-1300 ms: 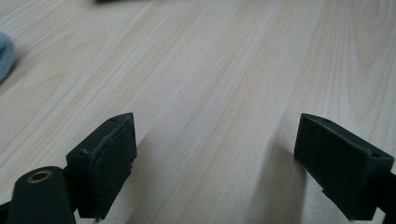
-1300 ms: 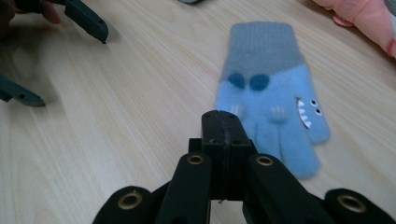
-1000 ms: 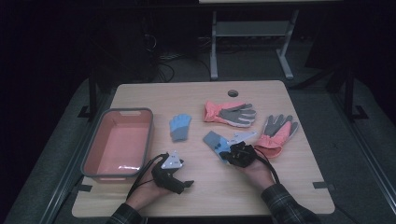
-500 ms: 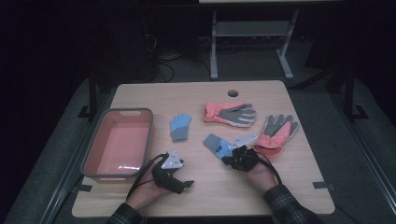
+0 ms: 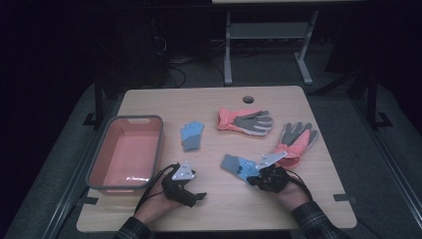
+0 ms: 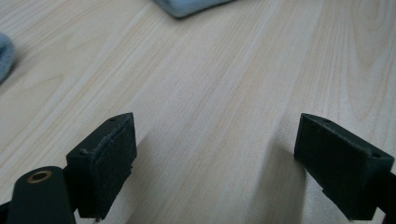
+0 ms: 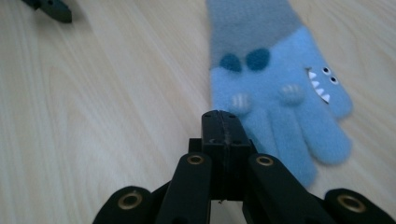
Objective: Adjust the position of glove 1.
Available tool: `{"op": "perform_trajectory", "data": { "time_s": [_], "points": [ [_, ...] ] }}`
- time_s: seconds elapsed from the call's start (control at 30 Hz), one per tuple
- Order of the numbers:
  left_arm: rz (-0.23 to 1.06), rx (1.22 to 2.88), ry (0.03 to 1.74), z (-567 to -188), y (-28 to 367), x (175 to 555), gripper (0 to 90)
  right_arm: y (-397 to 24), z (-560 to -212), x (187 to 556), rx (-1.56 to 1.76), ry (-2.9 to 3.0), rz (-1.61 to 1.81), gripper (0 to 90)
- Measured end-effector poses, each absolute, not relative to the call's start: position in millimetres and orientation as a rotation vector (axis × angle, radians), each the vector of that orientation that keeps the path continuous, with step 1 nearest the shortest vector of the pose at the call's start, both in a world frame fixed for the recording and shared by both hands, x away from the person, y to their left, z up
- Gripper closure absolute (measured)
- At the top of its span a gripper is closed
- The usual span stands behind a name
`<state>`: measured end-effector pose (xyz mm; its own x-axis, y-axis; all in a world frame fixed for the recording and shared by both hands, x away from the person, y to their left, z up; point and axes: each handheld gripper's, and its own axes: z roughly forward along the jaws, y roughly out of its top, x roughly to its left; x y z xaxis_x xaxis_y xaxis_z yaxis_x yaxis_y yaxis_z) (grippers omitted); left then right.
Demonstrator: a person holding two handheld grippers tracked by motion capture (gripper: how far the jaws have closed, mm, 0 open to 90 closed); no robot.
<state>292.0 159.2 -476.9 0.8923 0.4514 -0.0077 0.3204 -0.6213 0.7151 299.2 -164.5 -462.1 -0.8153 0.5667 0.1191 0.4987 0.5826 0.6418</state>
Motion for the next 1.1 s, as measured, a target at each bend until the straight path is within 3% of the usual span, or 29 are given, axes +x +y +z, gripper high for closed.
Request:
{"op": "perform_trajectory", "data": {
  "time_s": [0.5,1.1],
  "points": [
    [0.227,2.280,0.554,-477.6,158.8,291.7,12.5,-211.9,-453.9,285.7,1.026,2.632,1.059,90.0],
    [0.223,2.285,0.554,-477.2,159.0,291.8,12.5,-137.6,-450.8,345.7,0.986,2.620,1.141,90.0]
  ]
}}
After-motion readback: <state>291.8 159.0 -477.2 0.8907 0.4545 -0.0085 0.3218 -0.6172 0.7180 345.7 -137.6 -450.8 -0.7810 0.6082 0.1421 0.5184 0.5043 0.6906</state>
